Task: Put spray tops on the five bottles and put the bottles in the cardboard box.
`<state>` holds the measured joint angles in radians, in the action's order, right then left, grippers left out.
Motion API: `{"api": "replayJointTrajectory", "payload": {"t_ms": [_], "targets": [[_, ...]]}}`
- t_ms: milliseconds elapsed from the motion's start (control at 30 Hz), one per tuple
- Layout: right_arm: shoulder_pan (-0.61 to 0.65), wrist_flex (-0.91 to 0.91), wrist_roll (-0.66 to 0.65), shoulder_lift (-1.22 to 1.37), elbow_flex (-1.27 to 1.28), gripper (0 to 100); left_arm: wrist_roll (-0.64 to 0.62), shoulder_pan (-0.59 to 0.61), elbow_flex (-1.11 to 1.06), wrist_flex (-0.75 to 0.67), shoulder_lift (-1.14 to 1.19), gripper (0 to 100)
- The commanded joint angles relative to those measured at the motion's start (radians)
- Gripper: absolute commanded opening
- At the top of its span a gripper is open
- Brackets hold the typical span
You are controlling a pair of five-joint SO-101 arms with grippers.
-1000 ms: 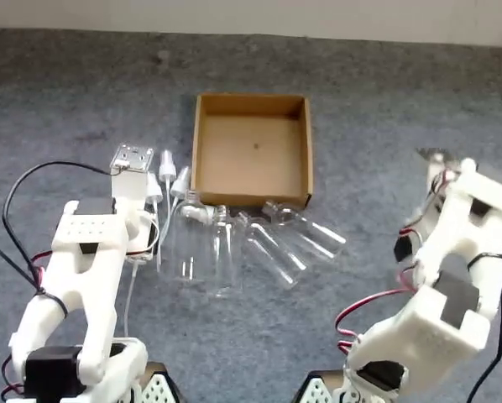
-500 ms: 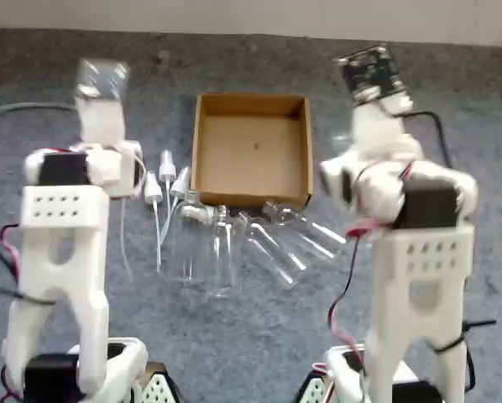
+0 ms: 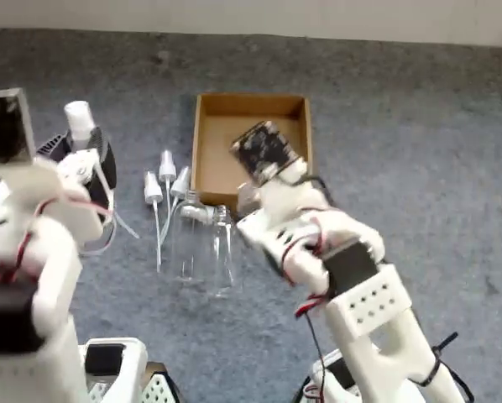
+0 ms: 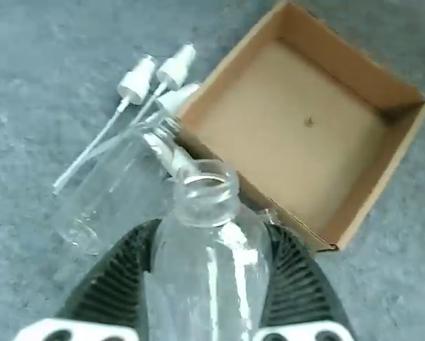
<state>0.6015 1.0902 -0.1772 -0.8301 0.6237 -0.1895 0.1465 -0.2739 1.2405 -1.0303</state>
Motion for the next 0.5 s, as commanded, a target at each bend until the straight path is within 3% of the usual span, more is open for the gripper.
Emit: {"api": "replayJointTrajectory", "payload": {"t_ms": [0,133,267,367,467], "targets": [[0.084,-0.183,0.075,-0.081,0.148,0.3,-0.104,-0.004,-0.064,-0.106,-0.124,0],[0.154,-0.39,0.08,-0.162,0.343,0.3,-0.196,-0.005,-0.223,-0.232,-0.263,0],[0.171,-0.414,0.078,-0.209,0.453,0.3,-0.216,-0.008,-0.374,-0.344,-0.392,0],[0.194,-0.414,0.078,-0.213,0.461,0.3,-0.298,-0.042,-0.469,-0.379,-0.492,0],[0.223,-0.415,0.078,-0.213,0.461,0.3,-0.267,-0.104,-0.539,-0.385,-0.573,0]]}}
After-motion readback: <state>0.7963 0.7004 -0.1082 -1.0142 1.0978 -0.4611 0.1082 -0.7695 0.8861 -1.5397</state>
